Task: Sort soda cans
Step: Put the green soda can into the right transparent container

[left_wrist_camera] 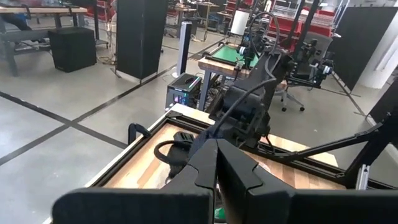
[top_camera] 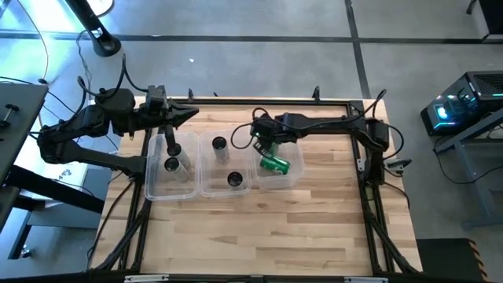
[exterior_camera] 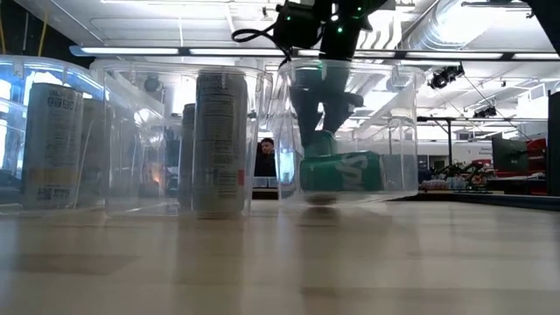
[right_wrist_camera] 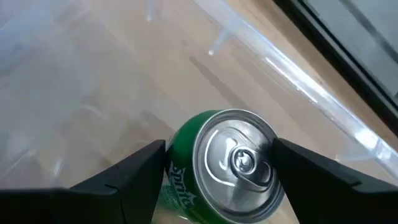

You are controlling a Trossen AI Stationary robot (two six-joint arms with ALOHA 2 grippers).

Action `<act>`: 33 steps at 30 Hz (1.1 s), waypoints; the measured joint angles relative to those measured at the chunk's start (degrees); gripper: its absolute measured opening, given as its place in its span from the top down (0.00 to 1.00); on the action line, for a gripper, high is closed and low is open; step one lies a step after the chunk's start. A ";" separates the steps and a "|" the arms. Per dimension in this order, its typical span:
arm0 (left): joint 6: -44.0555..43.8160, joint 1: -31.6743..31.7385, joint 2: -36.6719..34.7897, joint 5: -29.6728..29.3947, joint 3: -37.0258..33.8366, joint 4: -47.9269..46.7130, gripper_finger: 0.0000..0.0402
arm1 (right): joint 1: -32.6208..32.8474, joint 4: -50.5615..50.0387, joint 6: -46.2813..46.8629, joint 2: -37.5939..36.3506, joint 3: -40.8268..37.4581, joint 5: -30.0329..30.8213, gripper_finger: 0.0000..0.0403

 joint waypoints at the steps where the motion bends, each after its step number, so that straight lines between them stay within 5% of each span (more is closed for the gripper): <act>1: -0.06 0.00 0.00 0.14 0.00 0.00 1.00 | 0.29 0.02 -0.10 -0.46 -0.02 -0.28 0.29; 13: 0.04 0.00 0.09 0.29 0.00 -0.02 1.00 | 3.98 -1.80 2.19 -6.08 -0.46 -0.62 0.30; 33: -2.58 -0.04 0.09 0.57 0.00 0.00 1.00 | 1.23 -3.49 12.42 -0.56 0.09 -2.66 0.29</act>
